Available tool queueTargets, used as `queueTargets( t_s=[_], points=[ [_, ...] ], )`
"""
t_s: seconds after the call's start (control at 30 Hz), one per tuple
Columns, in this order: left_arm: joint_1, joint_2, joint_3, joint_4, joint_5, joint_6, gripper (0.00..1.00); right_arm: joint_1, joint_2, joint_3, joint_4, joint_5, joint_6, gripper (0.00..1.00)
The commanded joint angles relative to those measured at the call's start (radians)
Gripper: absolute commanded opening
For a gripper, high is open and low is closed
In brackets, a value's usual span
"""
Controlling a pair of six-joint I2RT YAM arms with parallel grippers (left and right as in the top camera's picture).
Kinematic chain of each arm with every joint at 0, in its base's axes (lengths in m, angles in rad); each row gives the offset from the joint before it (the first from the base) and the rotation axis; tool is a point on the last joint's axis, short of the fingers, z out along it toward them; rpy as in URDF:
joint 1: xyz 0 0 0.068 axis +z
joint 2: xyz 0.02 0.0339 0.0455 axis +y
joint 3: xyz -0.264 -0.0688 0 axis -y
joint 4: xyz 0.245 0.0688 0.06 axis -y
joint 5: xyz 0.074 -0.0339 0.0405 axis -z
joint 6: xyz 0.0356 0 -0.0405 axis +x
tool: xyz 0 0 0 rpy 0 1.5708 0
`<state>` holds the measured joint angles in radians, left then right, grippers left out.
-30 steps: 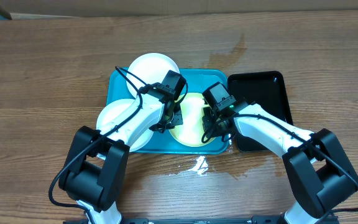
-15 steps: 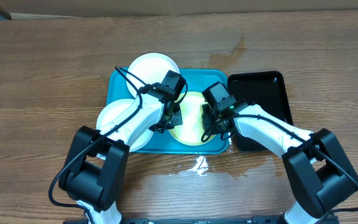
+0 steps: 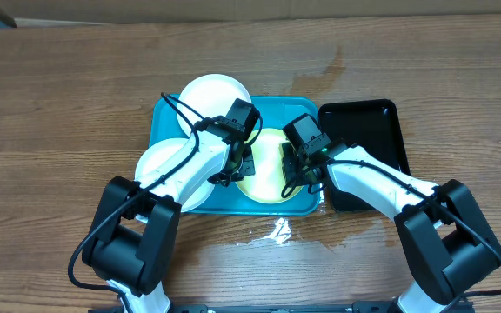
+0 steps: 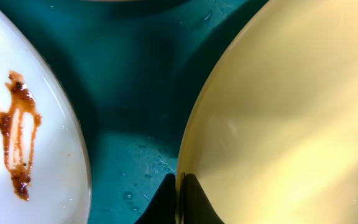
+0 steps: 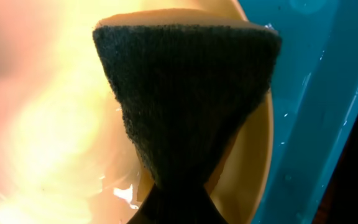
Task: Clean dirty plates on tray and stack at the side
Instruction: 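Scrub the yellow plate with the sponge while the left gripper holds it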
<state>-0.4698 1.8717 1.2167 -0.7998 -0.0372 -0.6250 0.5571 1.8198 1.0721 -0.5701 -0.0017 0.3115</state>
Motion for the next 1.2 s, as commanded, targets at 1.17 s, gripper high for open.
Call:
queueTargets(
  t_s=[1.17],
  points=[
    [-0.002,-0.028,-0.014,-0.030,-0.017,0.042,0.04,-0.002,0.055,-0.032,0.175,0.140,-0.001,0.04]
  ],
)
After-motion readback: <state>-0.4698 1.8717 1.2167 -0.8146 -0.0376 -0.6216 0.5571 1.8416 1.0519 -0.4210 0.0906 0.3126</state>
